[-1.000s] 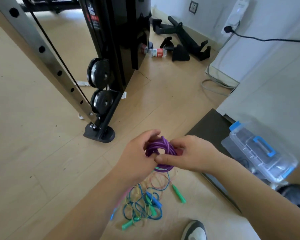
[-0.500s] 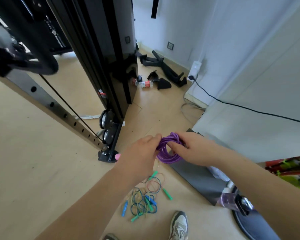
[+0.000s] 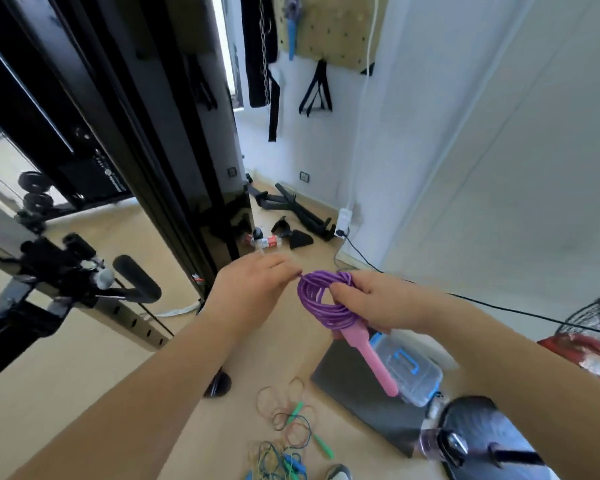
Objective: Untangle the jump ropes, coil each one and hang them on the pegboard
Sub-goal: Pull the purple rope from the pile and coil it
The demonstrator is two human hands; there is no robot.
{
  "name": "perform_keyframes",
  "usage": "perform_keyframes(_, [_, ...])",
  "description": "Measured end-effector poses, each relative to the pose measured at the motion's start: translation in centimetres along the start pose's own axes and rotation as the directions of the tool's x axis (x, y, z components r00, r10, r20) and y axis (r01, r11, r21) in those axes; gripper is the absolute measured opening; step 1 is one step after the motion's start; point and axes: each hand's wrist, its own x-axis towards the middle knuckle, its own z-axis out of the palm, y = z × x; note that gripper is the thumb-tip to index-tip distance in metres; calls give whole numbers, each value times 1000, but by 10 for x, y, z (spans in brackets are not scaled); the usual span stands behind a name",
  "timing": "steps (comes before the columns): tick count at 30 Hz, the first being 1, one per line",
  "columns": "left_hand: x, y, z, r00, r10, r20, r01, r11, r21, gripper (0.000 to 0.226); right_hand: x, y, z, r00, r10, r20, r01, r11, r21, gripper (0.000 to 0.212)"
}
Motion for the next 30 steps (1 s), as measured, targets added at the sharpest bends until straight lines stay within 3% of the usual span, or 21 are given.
perform_keyframes(5, [61,13,-5,978,-207,-18,205,975,-89,27,32,-4,-61,972,-4,-237,17,998,52,35])
perform_keyframes(9, [109,16,-16,949,-287,132,303,944,-130,26,51,-12,-107,964,-12,-267,22,999,34,35])
perform_keyframes(11, [135,13,-22,942,-312,128,332,923,-193,29,65,-16,-126,954,-36,-297,52,998,47,39])
perform_keyframes(13, [161,6,-29,914,-393,98,403,864,-301,35,83,-19,-144,930,-79,-359,116,990,85,35])
perform_keyframes(16, [206,-16,-36,872,-476,116,478,774,-415,24,114,-28,-175,901,-123,-416,188,975,119,33])
perform_keyframes(20, [282,-68,-34,888,-433,157,451,747,-489,32,167,-38,-234,900,-126,-417,187,976,109,28])
perform_keyframes(26, [443,-175,-11,949,-298,106,315,860,-401,32,299,-60,-352,876,-95,-473,156,983,93,26])
perform_keyframes(30, [538,-247,-2,930,-311,194,367,803,-469,38,378,-87,-431,877,-54,-477,147,976,159,23])
